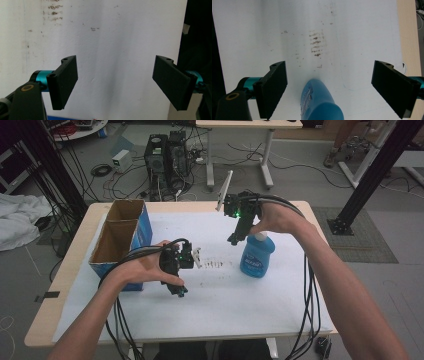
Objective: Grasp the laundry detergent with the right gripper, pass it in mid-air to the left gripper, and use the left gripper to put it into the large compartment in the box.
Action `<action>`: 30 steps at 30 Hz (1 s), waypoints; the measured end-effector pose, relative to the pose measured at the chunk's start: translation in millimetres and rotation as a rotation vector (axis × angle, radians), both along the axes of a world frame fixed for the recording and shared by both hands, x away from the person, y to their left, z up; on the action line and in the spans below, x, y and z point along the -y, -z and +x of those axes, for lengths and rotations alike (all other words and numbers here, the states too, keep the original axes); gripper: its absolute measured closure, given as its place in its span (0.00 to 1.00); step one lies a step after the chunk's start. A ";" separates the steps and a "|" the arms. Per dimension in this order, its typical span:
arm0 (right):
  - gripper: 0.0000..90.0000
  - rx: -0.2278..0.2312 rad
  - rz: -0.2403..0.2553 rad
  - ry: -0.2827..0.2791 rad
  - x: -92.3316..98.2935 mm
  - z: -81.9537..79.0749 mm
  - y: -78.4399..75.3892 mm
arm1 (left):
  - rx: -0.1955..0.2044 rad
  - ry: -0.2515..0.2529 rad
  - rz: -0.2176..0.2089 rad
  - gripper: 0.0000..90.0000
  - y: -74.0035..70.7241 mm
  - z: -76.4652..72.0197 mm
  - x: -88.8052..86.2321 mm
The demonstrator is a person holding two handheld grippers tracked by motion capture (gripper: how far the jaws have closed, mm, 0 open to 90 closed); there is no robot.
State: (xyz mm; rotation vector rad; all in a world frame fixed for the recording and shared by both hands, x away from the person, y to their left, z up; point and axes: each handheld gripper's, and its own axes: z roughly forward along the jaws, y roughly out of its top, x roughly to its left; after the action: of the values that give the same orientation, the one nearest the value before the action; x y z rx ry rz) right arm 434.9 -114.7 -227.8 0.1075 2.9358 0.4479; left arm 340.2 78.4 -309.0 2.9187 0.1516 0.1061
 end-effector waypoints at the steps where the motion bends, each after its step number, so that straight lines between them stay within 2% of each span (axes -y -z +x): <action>1: 0.14 0.000 0.000 0.000 0.0 0.0 0.0 | 0.000 0.000 0.000 0.23 0.0 0.0 0.0; 12: 0.14 -0.001 0.033 0.041 19.4 -4.4 -10.3 | 0.002 -0.011 -0.008 0.23 -0.9 -1.9 -0.9; 13: 0.14 0.002 0.043 0.073 31.6 -5.9 -14.9 | 0.007 -0.011 -0.009 0.23 -0.9 -2.2 -0.9; 19: 0.14 0.016 0.038 0.118 46.5 -11.1 -17.3 | 0.006 -0.008 -0.011 0.23 -1.2 -2.3 -0.8; 20: 0.14 0.007 0.044 0.143 54.3 -14.0 -17.5 | 0.005 -0.010 -0.013 0.23 -1.5 -2.2 -0.6; 25: 0.14 0.008 0.041 0.205 73.2 -19.2 -15.9 | 0.008 -0.010 -0.016 0.23 -0.9 -1.4 1.1; 30: 0.14 0.004 0.069 0.281 90.4 -23.8 -10.4 | 0.004 -0.005 -0.025 0.23 0.4 -1.5 2.2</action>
State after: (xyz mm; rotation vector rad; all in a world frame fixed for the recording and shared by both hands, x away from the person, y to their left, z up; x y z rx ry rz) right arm 411.1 -205.1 -217.3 0.5188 2.8398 0.5025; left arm 338.7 76.2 -309.4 2.8933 0.1583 0.1096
